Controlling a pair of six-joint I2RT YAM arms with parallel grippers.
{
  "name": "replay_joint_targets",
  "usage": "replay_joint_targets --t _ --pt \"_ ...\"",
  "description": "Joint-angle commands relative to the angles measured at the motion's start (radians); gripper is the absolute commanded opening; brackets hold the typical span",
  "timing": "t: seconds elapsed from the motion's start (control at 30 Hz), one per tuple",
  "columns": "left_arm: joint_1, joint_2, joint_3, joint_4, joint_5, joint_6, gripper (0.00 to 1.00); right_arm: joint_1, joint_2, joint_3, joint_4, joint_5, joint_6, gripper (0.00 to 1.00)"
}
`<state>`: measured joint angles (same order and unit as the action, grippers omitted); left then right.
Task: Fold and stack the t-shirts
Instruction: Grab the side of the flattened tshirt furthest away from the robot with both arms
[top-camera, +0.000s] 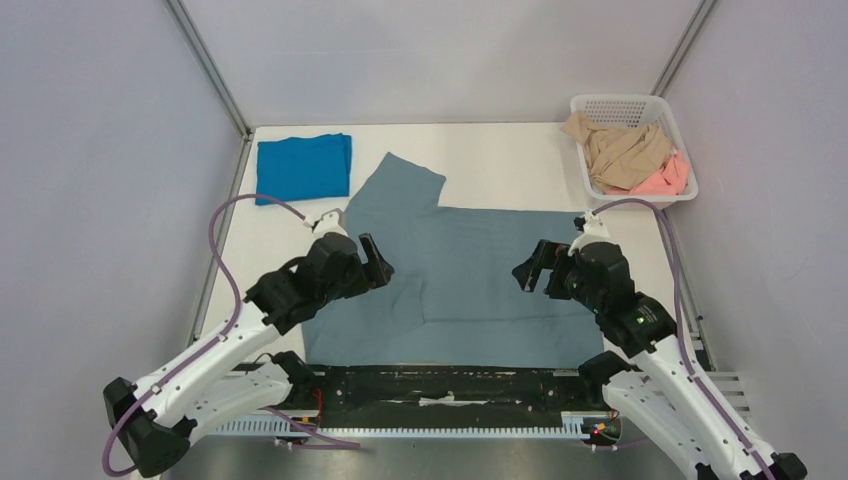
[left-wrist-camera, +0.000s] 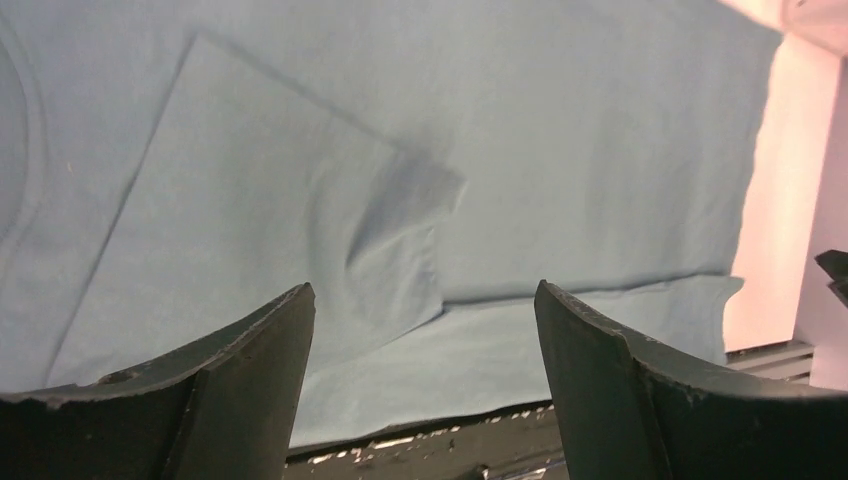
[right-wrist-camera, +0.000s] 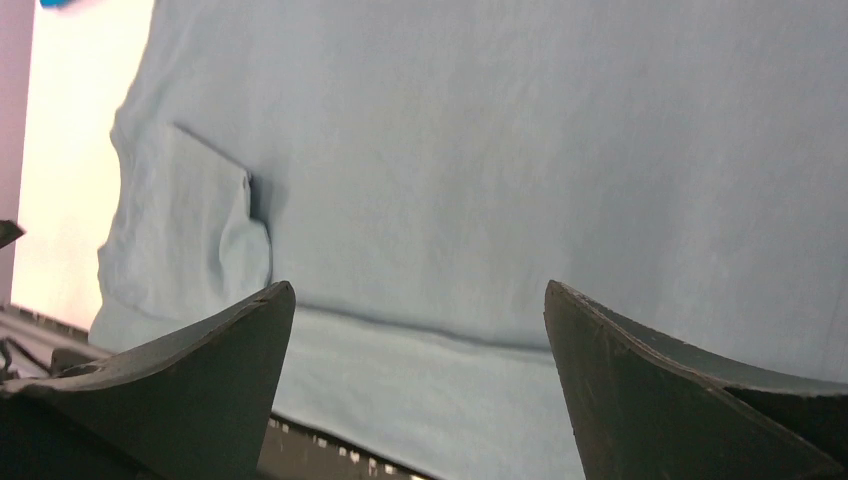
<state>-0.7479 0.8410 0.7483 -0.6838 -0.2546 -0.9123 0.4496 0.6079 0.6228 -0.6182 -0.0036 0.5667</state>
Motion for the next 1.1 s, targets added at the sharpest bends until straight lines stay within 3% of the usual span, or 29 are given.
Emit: replay_joint_targets --t 0.0,0.13,0.27,0.4,0.57,0.73,0.87,1.0,1.07 --pt "0.007 0.075 0.156 0.014 -0.083 0.113 0.87 0.004 0.051 0.061 0.248 0.074 -0.046 0.98" --pt "0.079 0.174 0.248 0.070 -0.080 0.180 0.87 0.004 0.146 0.068 0.422 0.073 -0.088 0.98" --pt "0.283 0.325 0.337 0.183 0.128 0.278 0.87 0.004 0.297 0.115 0.489 0.103 -0.151 0.98" --pt "0.417 0.579 0.494 0.274 0.241 0.369 0.87 0.003 0.407 0.167 0.465 0.258 -0.197 0.98" --pt "0.470 0.971 0.863 0.242 0.330 0.538 0.87 0.002 0.399 0.107 0.522 0.385 -0.270 0.98" --pt "0.542 1.365 1.296 0.152 0.426 0.552 0.91 -0.002 0.382 0.025 0.575 0.492 -0.308 0.98" --pt "0.577 1.626 1.628 0.082 0.534 0.531 0.91 -0.008 0.399 0.006 0.596 0.491 -0.323 0.98" --pt "0.579 1.709 1.627 0.223 0.431 0.493 0.93 -0.011 0.420 0.002 0.611 0.453 -0.332 0.98" --pt "0.580 1.740 1.630 0.262 0.458 0.489 0.93 -0.013 0.434 0.002 0.611 0.443 -0.335 0.98"
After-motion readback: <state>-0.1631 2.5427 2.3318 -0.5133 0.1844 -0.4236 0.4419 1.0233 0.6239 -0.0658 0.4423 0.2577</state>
